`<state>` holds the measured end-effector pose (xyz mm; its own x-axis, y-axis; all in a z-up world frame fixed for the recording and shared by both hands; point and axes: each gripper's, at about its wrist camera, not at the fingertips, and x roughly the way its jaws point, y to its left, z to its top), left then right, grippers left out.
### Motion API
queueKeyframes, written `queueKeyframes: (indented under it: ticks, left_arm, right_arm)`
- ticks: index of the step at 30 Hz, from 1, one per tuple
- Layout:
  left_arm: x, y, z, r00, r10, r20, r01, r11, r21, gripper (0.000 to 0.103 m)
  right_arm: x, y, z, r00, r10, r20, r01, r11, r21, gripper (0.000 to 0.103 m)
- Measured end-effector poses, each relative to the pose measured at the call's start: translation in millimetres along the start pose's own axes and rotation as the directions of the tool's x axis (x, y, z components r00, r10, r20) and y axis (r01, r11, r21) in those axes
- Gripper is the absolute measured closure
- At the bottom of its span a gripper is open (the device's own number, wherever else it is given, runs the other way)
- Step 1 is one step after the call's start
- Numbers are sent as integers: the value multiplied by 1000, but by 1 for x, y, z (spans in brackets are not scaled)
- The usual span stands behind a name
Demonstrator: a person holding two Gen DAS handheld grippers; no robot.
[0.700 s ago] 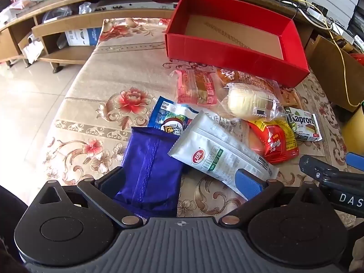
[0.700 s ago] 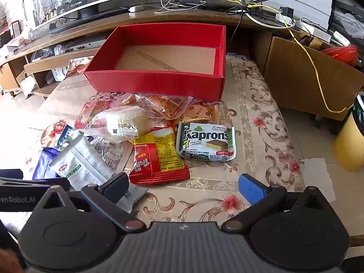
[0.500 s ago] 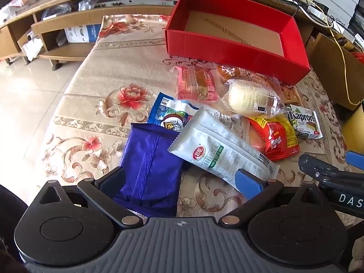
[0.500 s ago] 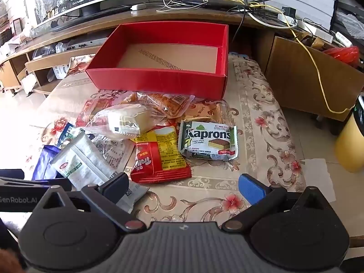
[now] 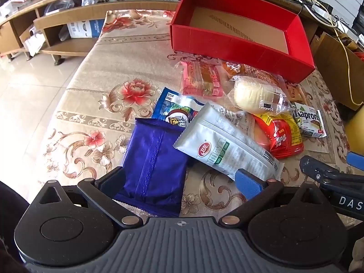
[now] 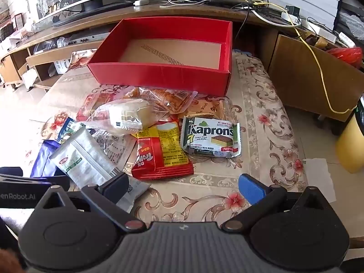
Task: Organize snacks
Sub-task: 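Move both tools toward the snack pile, fingers open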
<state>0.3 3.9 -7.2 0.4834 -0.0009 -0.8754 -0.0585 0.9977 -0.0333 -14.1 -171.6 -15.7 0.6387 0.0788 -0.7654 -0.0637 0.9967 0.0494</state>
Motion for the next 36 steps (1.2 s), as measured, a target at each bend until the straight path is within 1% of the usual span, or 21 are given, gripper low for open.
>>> queueKeyframes:
  ticks: [36]
  left_arm:
    - [2, 2, -3, 1000, 4, -19, -4, 1000, 3, 0]
  right_arm:
    - [5, 7, -3, 999, 22, -33, -23, 999, -35, 4]
